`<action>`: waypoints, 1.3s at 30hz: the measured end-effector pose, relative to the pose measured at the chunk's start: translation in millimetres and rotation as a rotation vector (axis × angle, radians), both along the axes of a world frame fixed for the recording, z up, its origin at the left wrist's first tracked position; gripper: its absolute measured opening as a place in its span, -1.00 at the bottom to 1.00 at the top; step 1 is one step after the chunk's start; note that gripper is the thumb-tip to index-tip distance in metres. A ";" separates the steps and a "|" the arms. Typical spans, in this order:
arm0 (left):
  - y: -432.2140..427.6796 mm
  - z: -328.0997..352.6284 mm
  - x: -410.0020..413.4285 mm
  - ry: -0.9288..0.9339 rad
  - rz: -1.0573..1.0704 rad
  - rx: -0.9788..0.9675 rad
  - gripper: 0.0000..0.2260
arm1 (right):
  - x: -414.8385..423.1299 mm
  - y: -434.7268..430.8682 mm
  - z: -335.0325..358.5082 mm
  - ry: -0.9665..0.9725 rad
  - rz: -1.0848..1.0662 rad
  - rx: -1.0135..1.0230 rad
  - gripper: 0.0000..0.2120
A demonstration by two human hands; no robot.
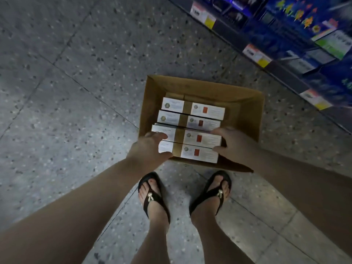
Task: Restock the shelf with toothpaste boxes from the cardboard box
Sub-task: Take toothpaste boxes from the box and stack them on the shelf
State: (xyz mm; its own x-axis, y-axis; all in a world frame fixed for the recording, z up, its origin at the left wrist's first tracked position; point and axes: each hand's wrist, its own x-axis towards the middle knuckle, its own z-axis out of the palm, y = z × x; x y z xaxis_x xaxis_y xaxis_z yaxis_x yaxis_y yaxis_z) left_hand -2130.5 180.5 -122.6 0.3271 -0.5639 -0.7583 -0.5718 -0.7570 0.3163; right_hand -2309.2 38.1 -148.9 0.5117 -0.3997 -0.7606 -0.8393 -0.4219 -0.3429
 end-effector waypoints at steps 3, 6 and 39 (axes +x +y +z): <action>2.0 -37.4 1.9 -0.013 -0.071 0.029 -0.51 | -3.1 1.2 -37.9 0.027 0.006 0.022 -0.46; 3.9 -65.3 4.9 -0.015 -0.120 0.030 -0.54 | -5.9 1.7 -65.4 0.019 -0.010 0.026 -0.42; 1.8 -130.2 13.3 -0.067 -0.492 0.084 -0.36 | -44.1 -32.5 -78.3 -0.023 -0.200 -0.227 -0.38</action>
